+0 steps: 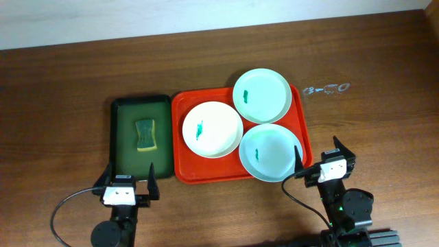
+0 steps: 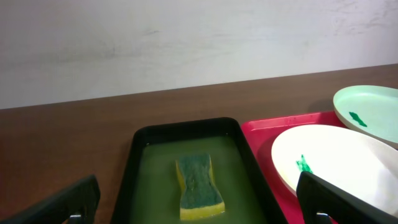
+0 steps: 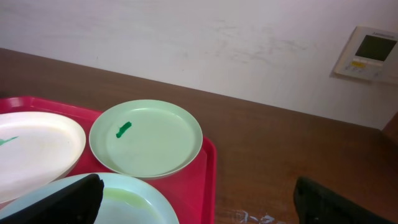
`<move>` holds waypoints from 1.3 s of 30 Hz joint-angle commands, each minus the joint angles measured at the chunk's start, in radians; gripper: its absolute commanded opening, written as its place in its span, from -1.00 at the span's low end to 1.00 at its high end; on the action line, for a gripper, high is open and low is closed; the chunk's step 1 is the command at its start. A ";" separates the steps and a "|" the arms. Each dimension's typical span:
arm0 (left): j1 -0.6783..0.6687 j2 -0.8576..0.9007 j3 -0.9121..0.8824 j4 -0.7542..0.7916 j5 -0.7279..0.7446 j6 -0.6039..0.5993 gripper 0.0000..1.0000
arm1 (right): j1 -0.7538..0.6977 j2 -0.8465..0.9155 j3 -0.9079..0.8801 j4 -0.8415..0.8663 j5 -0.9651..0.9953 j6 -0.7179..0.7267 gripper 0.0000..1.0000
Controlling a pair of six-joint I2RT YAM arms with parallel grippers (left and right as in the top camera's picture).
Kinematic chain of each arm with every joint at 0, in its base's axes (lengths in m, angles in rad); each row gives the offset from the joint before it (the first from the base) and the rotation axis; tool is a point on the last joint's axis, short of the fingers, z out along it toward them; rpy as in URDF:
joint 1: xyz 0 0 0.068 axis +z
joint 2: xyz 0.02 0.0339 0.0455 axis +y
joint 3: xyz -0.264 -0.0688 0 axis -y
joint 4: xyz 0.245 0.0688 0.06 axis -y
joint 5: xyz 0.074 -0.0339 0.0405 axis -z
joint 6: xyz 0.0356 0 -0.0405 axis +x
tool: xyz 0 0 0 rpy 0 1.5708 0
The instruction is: Clean dirty plates on tray and stack at the side
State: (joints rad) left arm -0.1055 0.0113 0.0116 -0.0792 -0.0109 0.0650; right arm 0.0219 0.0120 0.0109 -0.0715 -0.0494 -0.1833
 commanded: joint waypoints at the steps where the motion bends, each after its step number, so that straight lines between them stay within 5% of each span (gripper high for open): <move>1: -0.003 0.000 -0.002 -0.005 0.012 0.019 0.98 | -0.002 -0.005 -0.005 -0.004 0.008 0.007 0.97; 20: -0.003 0.000 -0.002 -0.002 0.014 0.019 0.99 | -0.002 -0.005 -0.005 0.034 -0.075 0.008 0.97; 25: -0.003 0.000 0.047 -0.039 0.149 -0.033 0.98 | -0.003 -0.005 -0.005 0.088 -0.119 0.100 0.97; 31: -0.003 0.181 0.554 -0.409 0.142 -0.049 0.98 | -0.002 0.084 0.261 -0.093 -0.143 0.256 0.97; 36: -0.003 0.655 1.152 -0.779 0.142 -0.019 0.98 | -0.002 0.468 0.768 -0.384 -0.230 0.256 0.97; 39: -0.003 0.971 1.501 -1.089 0.143 -0.010 0.98 | -0.002 0.806 1.135 -0.724 -0.303 0.256 0.97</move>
State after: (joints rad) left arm -0.1055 0.7509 1.2598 -0.9749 0.1242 0.0357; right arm 0.0208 0.5934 0.9249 -0.6460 -0.2668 0.0601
